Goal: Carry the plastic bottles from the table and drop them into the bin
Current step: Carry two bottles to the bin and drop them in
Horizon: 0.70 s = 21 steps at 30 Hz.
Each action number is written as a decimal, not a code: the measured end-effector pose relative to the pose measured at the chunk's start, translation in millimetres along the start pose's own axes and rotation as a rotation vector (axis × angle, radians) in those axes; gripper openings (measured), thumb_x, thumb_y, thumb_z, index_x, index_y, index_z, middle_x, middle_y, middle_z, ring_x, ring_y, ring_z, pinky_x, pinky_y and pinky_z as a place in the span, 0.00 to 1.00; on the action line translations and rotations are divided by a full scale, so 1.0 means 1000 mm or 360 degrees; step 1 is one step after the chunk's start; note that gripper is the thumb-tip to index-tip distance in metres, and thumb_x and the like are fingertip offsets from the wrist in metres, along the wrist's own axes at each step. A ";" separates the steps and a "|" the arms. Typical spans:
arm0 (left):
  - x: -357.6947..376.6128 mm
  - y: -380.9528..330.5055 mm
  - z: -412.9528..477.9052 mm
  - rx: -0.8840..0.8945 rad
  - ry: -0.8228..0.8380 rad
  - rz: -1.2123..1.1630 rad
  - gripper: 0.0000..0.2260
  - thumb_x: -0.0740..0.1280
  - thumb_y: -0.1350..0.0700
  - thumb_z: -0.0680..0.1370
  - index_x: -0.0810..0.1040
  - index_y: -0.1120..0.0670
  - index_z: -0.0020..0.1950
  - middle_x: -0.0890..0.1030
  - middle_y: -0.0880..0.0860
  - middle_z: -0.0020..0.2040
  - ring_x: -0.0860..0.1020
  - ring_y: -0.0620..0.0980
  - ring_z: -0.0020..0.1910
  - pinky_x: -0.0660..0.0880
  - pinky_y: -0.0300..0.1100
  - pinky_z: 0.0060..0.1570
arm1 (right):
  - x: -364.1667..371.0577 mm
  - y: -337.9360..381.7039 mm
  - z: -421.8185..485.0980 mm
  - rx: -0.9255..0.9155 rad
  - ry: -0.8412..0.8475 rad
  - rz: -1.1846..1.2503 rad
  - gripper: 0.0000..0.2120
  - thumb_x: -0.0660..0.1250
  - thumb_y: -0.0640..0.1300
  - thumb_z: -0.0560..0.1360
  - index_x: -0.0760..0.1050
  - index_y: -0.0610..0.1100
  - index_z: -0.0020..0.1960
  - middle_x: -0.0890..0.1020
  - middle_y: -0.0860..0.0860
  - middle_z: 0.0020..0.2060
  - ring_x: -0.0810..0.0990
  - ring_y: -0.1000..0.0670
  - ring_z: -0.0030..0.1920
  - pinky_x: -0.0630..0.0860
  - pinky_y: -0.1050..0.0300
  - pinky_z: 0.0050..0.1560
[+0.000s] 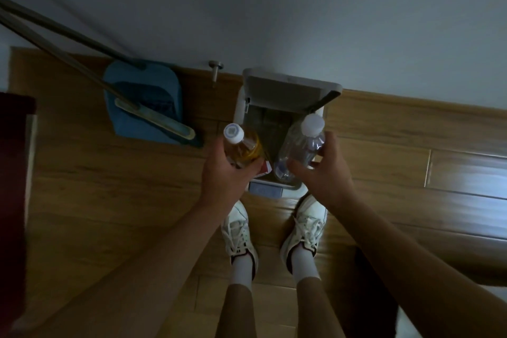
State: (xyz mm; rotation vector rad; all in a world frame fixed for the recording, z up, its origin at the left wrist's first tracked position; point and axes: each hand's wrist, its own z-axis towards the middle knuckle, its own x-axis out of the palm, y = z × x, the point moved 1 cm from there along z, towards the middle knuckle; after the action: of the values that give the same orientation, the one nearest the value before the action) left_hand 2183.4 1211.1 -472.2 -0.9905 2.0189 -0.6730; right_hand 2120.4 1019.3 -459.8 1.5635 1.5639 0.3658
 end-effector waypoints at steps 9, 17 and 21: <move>-0.001 0.004 0.002 -0.0038 0.0034 0.0234 0.24 0.79 0.43 0.65 0.77 0.44 0.58 0.83 0.42 0.53 0.80 0.38 0.54 0.77 0.41 0.54 | 0.002 -0.003 0.010 -0.0050 0.0144 -0.0405 0.30 0.77 0.56 0.68 0.68 0.48 0.63 0.77 0.56 0.49 0.78 0.56 0.46 0.72 0.65 0.40; -0.007 0.006 -0.012 0.0046 0.0024 0.0543 0.15 0.73 0.47 0.74 0.74 0.44 0.58 0.77 0.40 0.48 0.76 0.37 0.45 0.73 0.33 0.41 | 0.000 -0.007 0.000 -0.0143 0.0115 -0.0594 0.32 0.76 0.52 0.69 0.67 0.49 0.68 0.74 0.52 0.60 0.73 0.53 0.57 0.71 0.57 0.53; -0.011 0.014 -0.016 0.0030 0.0023 0.0593 0.15 0.68 0.49 0.78 0.75 0.50 0.63 0.79 0.45 0.53 0.77 0.40 0.49 0.71 0.32 0.41 | 0.001 -0.013 -0.007 -0.0166 0.0128 -0.0713 0.30 0.75 0.53 0.70 0.68 0.47 0.67 0.75 0.52 0.57 0.71 0.55 0.54 0.69 0.59 0.49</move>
State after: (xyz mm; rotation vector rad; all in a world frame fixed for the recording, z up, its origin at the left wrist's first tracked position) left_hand 2168.9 1230.1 -468.5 -0.5749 2.1282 -0.4955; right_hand 2106.3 1020.6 -465.6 1.0892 1.8688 0.2556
